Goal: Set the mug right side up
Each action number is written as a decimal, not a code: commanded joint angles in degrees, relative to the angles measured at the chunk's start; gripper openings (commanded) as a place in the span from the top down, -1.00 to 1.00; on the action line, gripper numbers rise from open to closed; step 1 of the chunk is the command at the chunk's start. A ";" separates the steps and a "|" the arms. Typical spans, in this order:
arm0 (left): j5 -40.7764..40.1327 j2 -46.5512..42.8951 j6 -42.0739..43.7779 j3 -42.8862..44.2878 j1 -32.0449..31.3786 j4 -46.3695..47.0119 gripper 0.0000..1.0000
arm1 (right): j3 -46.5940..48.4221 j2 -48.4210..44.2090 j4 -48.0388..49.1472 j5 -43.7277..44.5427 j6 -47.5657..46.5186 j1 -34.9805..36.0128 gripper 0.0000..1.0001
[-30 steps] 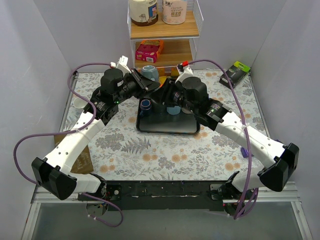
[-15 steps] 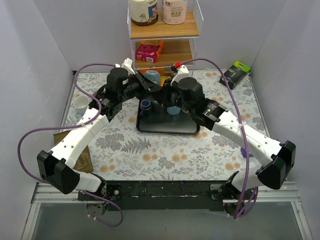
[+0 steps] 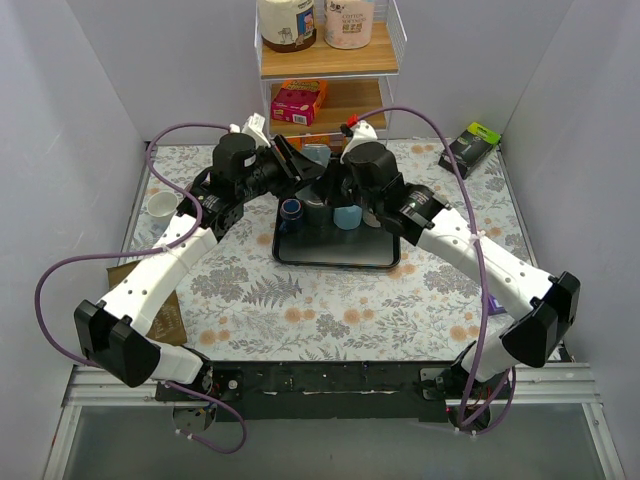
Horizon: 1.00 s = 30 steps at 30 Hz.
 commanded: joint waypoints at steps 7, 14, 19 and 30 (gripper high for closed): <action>-3.55 -0.58 4.81 1.31 -0.58 -0.62 -0.44 | -4.27 -4.58 2.09 -2.58 9.01 -9.63 0.97; -7.16 -1.11 6.65 1.22 -0.58 -1.76 -0.64 | -17.35 -10.12 3.75 -20.28 23.24 -33.75 0.97; -7.51 -1.37 7.36 0.79 -0.58 -2.46 -0.65 | -23.18 -10.92 10.08 -30.52 36.26 -48.21 0.97; -7.17 -2.69 8.68 -1.15 -0.58 -2.64 -0.67 | -40.05 -11.18 26.50 -39.41 72.86 -62.20 0.97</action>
